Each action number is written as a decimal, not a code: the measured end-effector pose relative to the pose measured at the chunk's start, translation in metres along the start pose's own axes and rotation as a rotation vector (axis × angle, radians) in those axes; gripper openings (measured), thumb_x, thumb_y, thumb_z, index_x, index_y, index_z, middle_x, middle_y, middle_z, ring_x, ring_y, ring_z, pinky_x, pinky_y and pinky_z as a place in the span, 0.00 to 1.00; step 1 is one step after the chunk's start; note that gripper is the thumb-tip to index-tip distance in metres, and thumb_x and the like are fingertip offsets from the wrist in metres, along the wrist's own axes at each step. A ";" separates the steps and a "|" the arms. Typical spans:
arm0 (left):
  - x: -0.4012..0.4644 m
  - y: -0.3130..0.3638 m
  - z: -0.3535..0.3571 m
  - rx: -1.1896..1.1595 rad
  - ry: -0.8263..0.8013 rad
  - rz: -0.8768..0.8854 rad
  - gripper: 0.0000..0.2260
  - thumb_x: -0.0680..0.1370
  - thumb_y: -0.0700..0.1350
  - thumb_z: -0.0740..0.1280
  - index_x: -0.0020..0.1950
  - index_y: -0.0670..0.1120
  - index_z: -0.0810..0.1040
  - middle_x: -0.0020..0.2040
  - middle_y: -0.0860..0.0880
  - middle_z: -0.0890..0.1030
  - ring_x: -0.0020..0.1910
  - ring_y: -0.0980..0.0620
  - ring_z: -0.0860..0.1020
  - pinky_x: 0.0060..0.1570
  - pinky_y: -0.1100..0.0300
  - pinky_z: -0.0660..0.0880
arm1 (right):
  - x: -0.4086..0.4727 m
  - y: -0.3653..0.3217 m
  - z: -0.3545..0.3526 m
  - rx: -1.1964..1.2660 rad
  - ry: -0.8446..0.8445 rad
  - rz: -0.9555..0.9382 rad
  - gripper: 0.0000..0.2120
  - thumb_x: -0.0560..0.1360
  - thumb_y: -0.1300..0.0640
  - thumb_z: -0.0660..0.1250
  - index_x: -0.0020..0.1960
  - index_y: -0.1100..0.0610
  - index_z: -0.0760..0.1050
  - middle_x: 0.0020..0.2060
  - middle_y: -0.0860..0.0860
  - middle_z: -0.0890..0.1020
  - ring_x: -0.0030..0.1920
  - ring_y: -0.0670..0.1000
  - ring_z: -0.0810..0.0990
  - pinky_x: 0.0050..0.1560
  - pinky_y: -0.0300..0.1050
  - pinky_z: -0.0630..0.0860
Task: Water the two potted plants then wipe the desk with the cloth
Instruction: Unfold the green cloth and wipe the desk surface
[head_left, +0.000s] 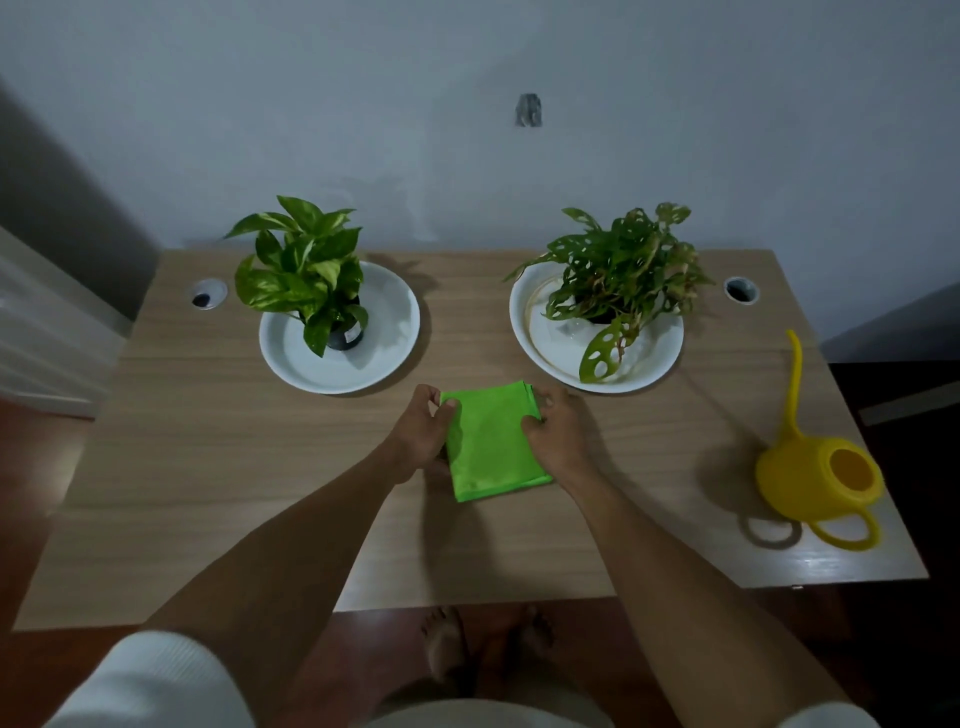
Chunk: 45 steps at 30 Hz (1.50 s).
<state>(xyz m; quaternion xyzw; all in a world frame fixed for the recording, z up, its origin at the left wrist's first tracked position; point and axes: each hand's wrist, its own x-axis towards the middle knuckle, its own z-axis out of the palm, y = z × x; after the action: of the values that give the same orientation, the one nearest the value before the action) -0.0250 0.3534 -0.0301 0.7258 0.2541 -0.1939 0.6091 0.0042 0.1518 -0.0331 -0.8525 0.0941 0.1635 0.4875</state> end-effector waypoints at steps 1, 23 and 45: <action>0.003 -0.002 0.003 -0.045 -0.022 -0.035 0.09 0.85 0.52 0.62 0.54 0.50 0.64 0.47 0.40 0.76 0.40 0.42 0.80 0.39 0.35 0.83 | 0.001 0.002 0.001 -0.013 0.013 0.000 0.20 0.77 0.67 0.66 0.67 0.56 0.71 0.51 0.47 0.80 0.49 0.50 0.82 0.38 0.35 0.75; 0.011 -0.125 -0.001 1.012 0.442 0.310 0.36 0.85 0.64 0.47 0.86 0.44 0.46 0.86 0.45 0.46 0.85 0.49 0.41 0.83 0.46 0.40 | 0.037 0.027 0.109 -0.900 0.043 -0.344 0.36 0.83 0.36 0.43 0.83 0.59 0.50 0.83 0.55 0.55 0.83 0.57 0.50 0.80 0.64 0.46; 0.016 -0.114 -0.018 0.991 0.402 0.382 0.39 0.84 0.67 0.49 0.86 0.43 0.46 0.86 0.45 0.46 0.85 0.48 0.42 0.83 0.48 0.43 | 0.113 -0.015 0.104 -0.947 -0.011 -0.453 0.30 0.84 0.45 0.43 0.83 0.57 0.49 0.83 0.54 0.52 0.83 0.56 0.49 0.81 0.61 0.46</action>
<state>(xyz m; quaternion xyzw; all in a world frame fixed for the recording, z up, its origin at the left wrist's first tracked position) -0.0819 0.3883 -0.1254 0.9806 0.1079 -0.0345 0.1599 0.0948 0.2492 -0.1125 -0.9776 -0.1795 0.0829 0.0722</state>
